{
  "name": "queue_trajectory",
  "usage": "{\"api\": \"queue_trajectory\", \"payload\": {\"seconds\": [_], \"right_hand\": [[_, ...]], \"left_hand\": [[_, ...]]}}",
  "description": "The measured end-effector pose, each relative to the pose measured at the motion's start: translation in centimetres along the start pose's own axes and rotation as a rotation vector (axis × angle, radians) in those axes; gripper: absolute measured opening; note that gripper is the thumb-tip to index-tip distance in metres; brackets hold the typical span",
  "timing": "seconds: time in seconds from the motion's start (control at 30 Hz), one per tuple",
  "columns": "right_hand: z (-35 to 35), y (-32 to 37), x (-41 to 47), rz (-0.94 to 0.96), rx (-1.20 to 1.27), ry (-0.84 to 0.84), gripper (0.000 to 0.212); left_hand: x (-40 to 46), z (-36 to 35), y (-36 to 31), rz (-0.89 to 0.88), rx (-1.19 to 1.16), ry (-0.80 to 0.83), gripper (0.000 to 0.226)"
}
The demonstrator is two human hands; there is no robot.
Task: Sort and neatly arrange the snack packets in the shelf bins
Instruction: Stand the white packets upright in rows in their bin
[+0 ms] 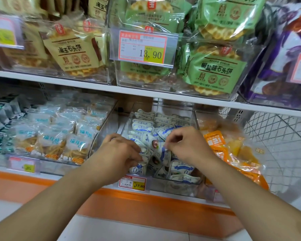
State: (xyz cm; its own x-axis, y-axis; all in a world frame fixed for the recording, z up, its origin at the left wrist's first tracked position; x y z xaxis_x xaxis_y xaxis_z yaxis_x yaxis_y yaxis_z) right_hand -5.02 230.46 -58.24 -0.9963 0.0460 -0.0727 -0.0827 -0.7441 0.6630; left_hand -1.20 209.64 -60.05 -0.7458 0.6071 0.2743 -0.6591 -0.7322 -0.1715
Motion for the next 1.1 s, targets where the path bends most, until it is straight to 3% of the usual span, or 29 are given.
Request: {"api": "queue_trajectory", "payload": {"seconds": [0.23,0.3,0.4,0.5,0.6,0.7,0.8,0.87,1.03,1.1], "right_hand": [[4.0,-0.8,-2.0,0.000,0.196,-0.150,0.020],[4.5,-0.9,-2.5,0.002,0.292,-0.150,0.020],[5.0,-0.9,-3.1,0.011,0.529,-0.125,0.017],[3.9,-0.3,-3.8,0.025,0.670,-0.008,0.010],[2.7,0.0,-3.7,0.070,0.532,0.082,0.011],[1.9,-0.2,-2.8,0.120,0.161,0.095,0.026],[-0.1,-0.6,-1.9,0.068,-0.010,0.210,0.040],[-1.6,-0.6,-1.2,0.048,-0.079,0.254,0.034],[-1.9,0.4,1.1,0.030,-0.143,0.083,0.011],[-2.7,0.3,1.9,0.018,-0.208,0.110,0.015]], "left_hand": [[-0.1,-0.4,0.2,0.122,0.053,0.108,0.011],[-0.3,0.0,-0.1,0.143,0.020,0.130,0.025],[-0.5,2.4,-0.9,0.248,-0.224,-0.023,0.054],[-0.3,4.0,-2.2,0.346,-0.646,-0.253,0.029],[-0.3,4.5,-2.4,0.393,-0.874,-0.380,0.019],[-0.8,4.9,-1.1,0.420,-0.666,-0.378,0.015],[-1.2,4.8,-0.5,0.417,-0.434,-0.310,0.016],[-1.4,4.3,0.0,0.438,-0.382,-0.276,0.015],[-1.5,4.3,1.2,0.452,-0.321,-0.299,0.016],[-1.5,4.4,1.7,0.451,-0.325,-0.310,0.016]]}}
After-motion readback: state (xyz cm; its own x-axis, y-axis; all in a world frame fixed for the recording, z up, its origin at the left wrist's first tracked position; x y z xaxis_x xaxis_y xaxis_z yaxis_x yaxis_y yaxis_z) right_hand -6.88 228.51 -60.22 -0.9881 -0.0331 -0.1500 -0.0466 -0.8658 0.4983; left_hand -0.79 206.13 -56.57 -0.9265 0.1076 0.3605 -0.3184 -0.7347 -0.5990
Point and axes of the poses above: each hand's wrist, its own x-axis towards the middle knuckle, its own z-axis out of the back of the hand, y = z × x, the point moved 7 cm from there along x, towards the middle knuckle, and after that the axes turned 12 degrees about -z, right-handed, at the moved point
